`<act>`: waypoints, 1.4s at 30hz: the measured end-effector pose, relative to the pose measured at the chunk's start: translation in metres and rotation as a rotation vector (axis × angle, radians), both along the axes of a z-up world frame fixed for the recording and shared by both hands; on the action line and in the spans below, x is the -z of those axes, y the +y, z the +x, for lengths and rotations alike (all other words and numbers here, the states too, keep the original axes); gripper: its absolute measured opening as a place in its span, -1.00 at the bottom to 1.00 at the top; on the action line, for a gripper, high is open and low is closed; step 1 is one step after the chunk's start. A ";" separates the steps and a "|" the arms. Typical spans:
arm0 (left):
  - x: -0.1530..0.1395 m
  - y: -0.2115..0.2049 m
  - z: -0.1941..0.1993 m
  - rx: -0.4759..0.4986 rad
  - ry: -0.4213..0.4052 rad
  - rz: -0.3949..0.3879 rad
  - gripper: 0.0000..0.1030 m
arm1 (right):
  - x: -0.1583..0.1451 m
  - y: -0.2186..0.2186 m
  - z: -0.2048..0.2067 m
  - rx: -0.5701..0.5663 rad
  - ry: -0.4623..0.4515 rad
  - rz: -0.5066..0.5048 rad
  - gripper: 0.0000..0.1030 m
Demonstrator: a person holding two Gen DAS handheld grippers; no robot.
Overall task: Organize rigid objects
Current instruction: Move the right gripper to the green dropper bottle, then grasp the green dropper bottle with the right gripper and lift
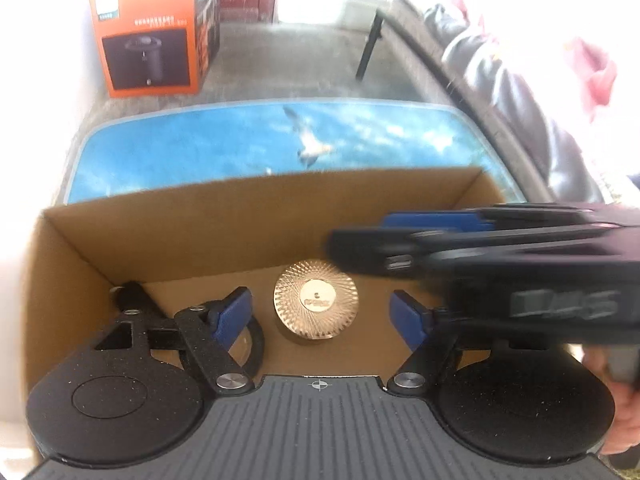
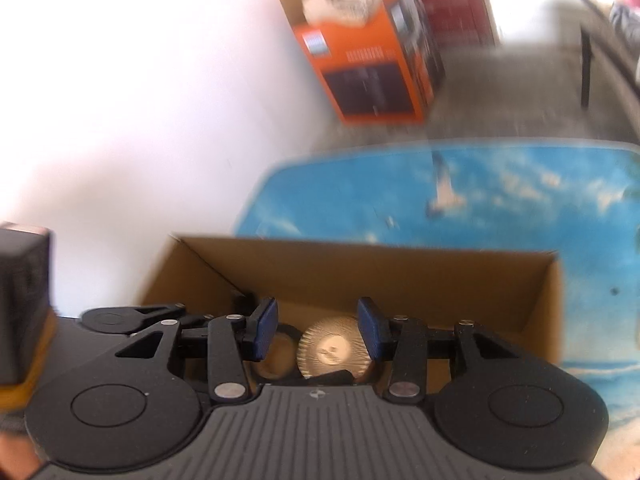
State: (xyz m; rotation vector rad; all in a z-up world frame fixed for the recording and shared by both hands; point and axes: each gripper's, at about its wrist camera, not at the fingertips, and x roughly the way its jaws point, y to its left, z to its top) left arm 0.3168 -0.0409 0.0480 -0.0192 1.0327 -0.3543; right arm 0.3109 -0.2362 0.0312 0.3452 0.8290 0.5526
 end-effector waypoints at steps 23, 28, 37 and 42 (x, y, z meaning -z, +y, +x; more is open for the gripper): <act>0.006 0.028 -0.244 -0.001 -0.459 -0.020 0.52 | 0.017 0.002 -0.199 -0.021 -0.200 0.193 -0.06; 0.029 0.024 -0.241 -0.017 -0.478 0.084 0.16 | 0.030 0.042 -0.195 -0.075 -0.209 0.087 -0.15; 0.042 0.033 -0.224 -0.063 -0.461 0.090 -0.32 | 0.054 0.078 -0.184 -0.147 -0.173 0.008 -0.41; 0.048 0.041 -0.215 -0.096 -0.438 0.038 -0.54 | 0.059 0.079 -0.182 -0.149 -0.177 0.008 -0.60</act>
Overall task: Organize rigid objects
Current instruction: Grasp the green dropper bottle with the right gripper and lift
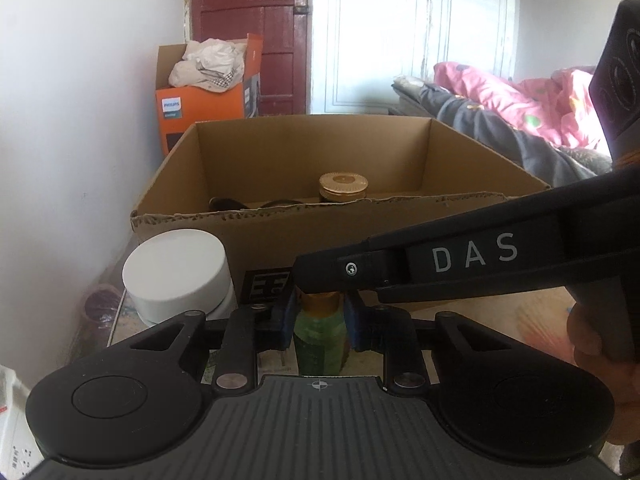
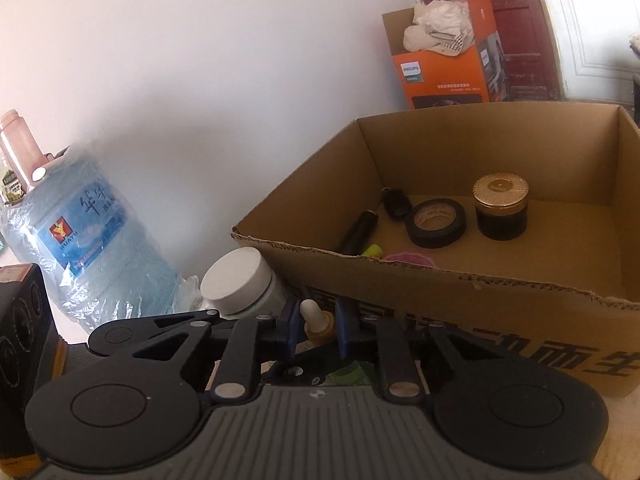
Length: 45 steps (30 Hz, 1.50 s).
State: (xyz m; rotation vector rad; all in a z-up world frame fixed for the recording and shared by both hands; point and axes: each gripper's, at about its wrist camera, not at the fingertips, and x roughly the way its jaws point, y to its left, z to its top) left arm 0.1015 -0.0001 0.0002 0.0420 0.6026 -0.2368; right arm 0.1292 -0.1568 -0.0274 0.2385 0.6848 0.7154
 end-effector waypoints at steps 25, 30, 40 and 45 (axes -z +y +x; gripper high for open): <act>0.005 -0.047 -0.033 0.215 -0.014 -0.092 -0.53 | -0.003 -0.072 -0.048 0.130 0.017 -0.025 -0.63; 0.013 -0.052 -0.030 0.217 -0.013 -0.040 -0.24 | -0.002 -0.073 -0.048 0.126 0.008 -0.021 -0.63; 0.038 -0.064 -0.024 0.220 0.025 -0.002 -0.38 | -0.003 -0.066 -0.049 0.092 -0.011 -0.079 -0.50; 0.037 -0.066 -0.021 0.225 0.017 0.014 -0.38 | 0.006 -0.060 -0.045 0.088 -0.011 -0.118 -0.05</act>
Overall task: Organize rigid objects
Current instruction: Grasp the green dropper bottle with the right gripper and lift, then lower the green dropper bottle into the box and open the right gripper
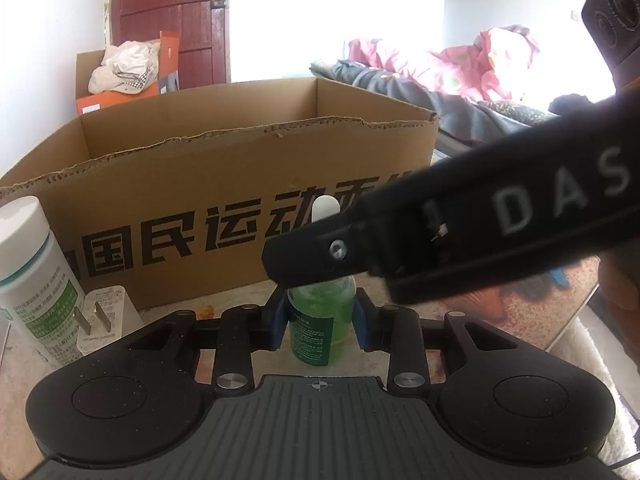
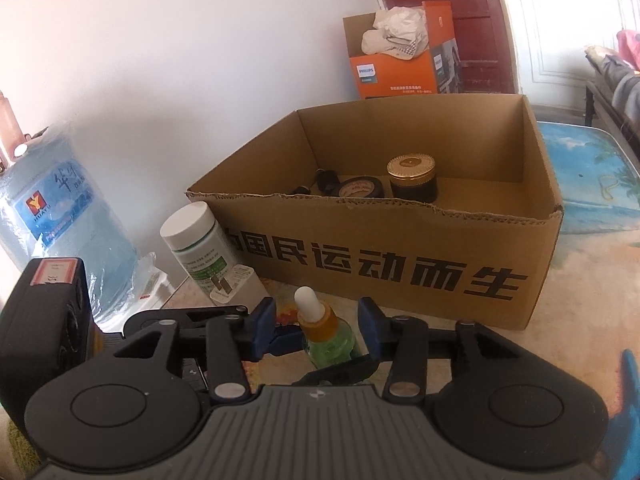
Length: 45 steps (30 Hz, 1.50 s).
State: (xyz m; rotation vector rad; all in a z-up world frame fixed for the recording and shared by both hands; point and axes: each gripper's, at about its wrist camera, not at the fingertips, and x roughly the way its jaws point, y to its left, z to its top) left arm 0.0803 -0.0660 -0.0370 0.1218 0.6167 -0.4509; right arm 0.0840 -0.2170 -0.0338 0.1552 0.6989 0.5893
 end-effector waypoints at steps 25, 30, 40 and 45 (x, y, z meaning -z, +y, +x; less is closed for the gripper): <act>-0.095 -0.003 -0.008 -0.001 -0.141 0.002 -0.39 | -0.094 -0.021 -0.002 -0.116 -0.213 0.104 -0.53; -0.117 -0.001 0.033 -0.007 -0.097 -0.046 -0.39 | -0.118 -0.016 0.039 -0.147 -0.227 0.095 -0.54; -0.075 0.003 0.136 -0.066 0.201 -0.079 -0.39 | -0.077 -0.007 0.163 -0.152 0.066 0.099 -0.54; -0.054 0.010 0.162 -0.109 0.330 -0.091 -0.39 | -0.044 0.003 0.197 -0.151 0.163 0.075 -0.54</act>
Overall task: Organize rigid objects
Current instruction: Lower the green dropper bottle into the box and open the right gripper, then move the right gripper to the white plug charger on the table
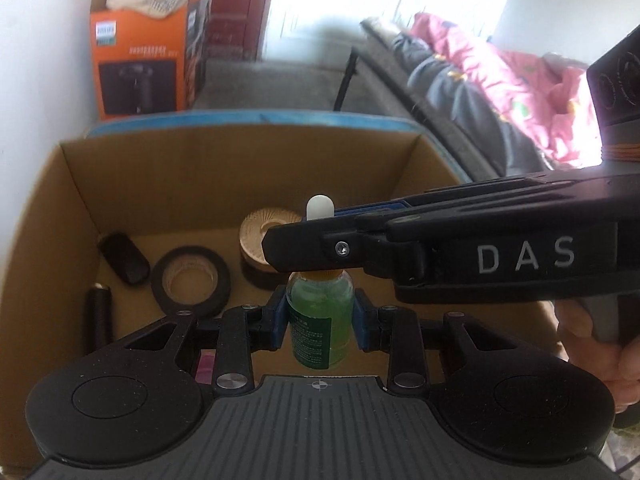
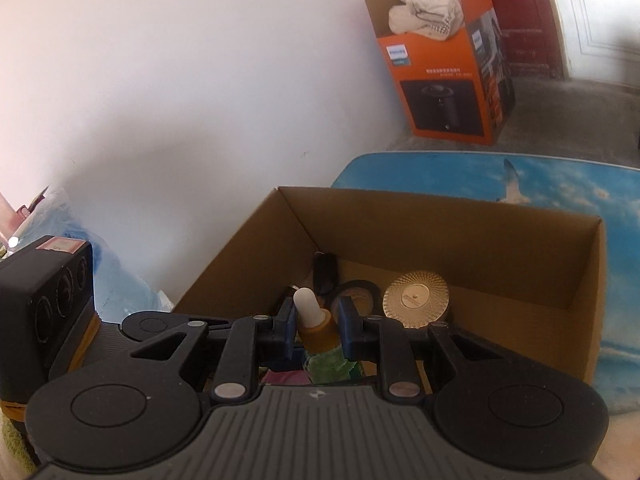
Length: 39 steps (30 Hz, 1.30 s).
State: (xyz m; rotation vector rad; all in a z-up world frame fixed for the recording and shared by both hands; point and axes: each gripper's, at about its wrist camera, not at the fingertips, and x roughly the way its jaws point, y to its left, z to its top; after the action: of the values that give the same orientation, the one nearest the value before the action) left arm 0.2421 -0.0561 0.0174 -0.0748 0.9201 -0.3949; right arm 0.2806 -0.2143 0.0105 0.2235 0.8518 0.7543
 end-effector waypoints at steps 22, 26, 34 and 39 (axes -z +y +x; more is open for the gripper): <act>-0.003 0.008 0.005 -0.013 0.041 -0.033 -0.30 | 0.010 0.011 0.012 -0.014 -0.001 -0.051 -0.65; -0.015 0.008 -0.009 -0.002 -0.040 -0.055 -0.01 | -0.007 -0.006 -0.004 0.020 -0.045 -0.010 -0.63; -0.052 0.016 -0.076 0.041 -0.222 -0.097 0.47 | -0.048 -0.057 -0.083 0.118 -0.149 0.141 -0.38; -0.057 0.033 -0.131 0.062 -0.292 -0.112 0.79 | -0.048 -0.078 -0.143 0.172 -0.155 0.192 -0.11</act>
State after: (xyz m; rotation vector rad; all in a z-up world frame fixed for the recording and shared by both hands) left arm 0.1106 -0.0228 0.0742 -0.0888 0.6124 -0.5011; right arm 0.1380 -0.2922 0.0589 0.3990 0.6049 0.6819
